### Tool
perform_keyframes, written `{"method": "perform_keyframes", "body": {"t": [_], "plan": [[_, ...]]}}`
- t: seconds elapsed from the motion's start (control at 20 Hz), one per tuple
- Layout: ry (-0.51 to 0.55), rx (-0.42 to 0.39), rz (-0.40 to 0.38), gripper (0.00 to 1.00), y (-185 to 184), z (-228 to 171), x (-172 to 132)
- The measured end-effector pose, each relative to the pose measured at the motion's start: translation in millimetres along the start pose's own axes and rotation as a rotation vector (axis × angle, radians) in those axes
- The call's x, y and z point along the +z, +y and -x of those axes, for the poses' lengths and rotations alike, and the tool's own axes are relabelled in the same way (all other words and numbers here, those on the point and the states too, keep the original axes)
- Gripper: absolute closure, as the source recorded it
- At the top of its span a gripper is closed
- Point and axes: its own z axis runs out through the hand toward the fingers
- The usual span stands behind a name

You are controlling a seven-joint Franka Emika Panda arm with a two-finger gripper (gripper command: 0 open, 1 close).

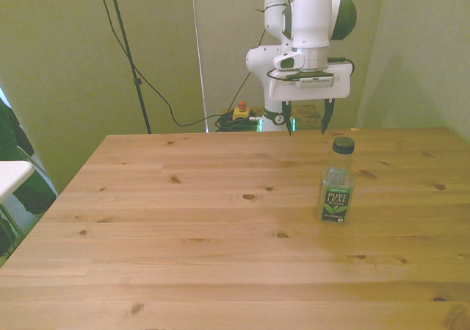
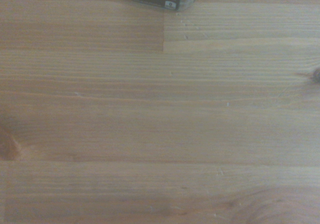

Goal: Knock down the bottle

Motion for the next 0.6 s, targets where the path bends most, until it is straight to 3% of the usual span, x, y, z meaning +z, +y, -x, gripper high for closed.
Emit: {"method": "perform_keyframes", "body": {"t": [0.05,0.1,0.6], "plan": [[-0.001,0.0,0.001,0.0,0.1,-0.2,0.4],[-0.004,0.004,0.004,1.0,1.2,0.0,1.6],[0.038,0.127,-0.016,1.0,-34.3,4.7,-27.1]]}}
